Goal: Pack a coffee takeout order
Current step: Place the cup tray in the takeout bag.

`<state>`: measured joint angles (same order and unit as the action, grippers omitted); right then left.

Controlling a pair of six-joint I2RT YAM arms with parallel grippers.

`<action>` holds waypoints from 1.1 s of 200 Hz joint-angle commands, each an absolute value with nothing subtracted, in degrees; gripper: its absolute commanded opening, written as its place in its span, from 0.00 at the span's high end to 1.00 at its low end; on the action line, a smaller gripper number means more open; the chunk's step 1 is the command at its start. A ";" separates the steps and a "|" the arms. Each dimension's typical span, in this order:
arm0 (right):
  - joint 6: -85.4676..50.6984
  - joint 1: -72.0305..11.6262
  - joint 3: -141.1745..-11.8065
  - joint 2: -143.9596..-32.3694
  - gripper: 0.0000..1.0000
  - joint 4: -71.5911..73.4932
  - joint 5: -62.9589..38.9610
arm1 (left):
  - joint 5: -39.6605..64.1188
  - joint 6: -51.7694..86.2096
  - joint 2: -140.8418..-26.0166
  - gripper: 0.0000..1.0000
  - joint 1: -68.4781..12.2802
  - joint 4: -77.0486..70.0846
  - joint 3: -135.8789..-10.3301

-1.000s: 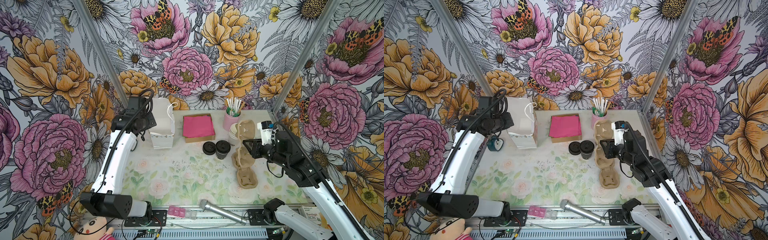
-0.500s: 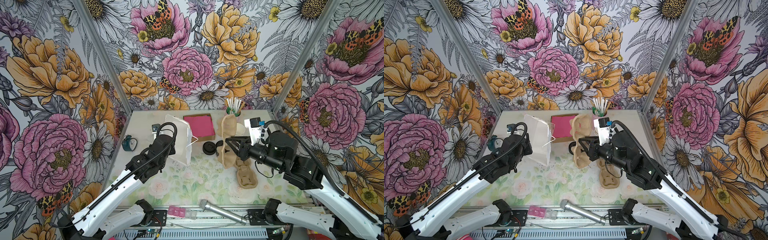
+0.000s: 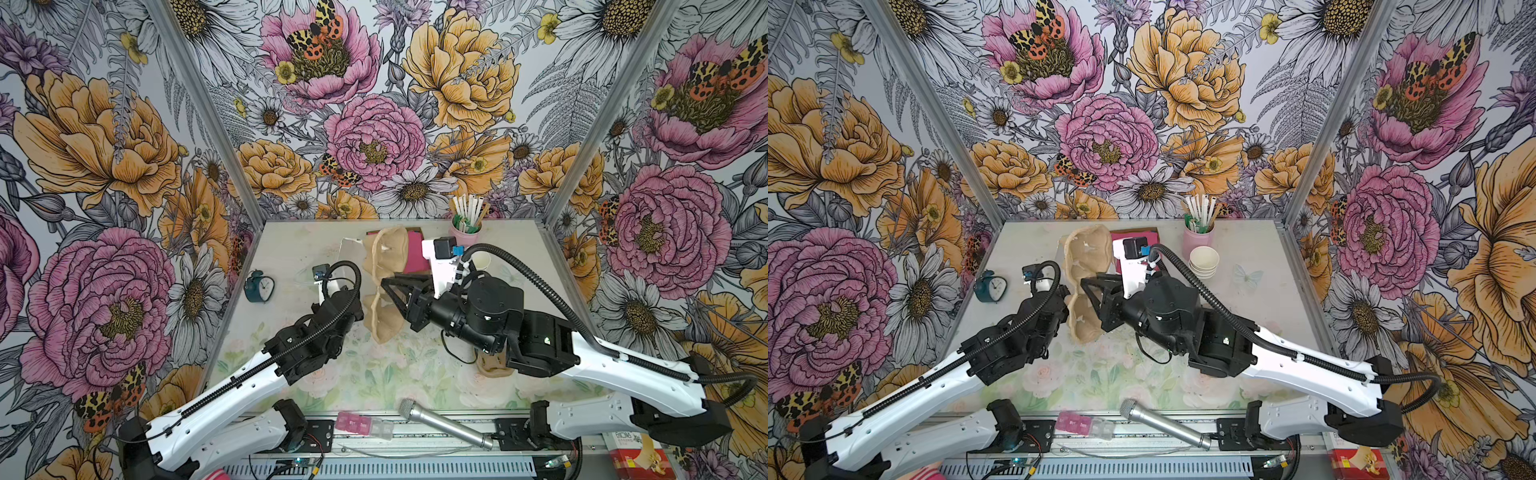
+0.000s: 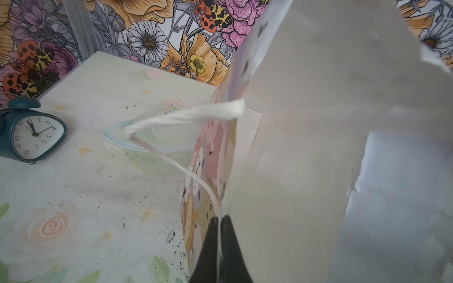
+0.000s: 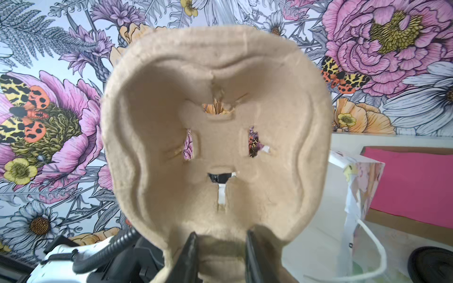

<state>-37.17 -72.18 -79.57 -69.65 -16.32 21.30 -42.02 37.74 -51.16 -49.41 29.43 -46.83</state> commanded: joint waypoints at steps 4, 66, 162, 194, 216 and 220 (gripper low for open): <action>-40.42 -70.60 -77.12 -69.87 0.89 -9.79 28.83 | -41.95 40.03 -48.85 1.00 -50.05 24.47 -44.59; -42.37 -69.96 -79.91 -74.01 0.90 -4.45 25.32 | -40.55 40.80 -48.63 1.00 -50.58 22.51 -42.73; -39.16 -63.08 -76.70 -78.32 0.91 -4.63 23.85 | -38.61 41.48 -46.85 1.00 -50.63 18.99 -39.47; -33.55 -63.07 -75.74 -78.48 0.92 -9.04 25.19 | -38.28 41.64 -47.28 1.00 -50.68 18.65 -39.54; -30.76 -64.50 -74.92 -78.54 0.93 -11.63 27.49 | -37.79 41.92 -47.97 1.00 -50.83 18.19 -39.72; -30.37 -64.94 -74.62 -78.46 0.93 -11.69 28.33 | -37.79 42.01 -48.14 1.00 -50.85 18.18 -39.78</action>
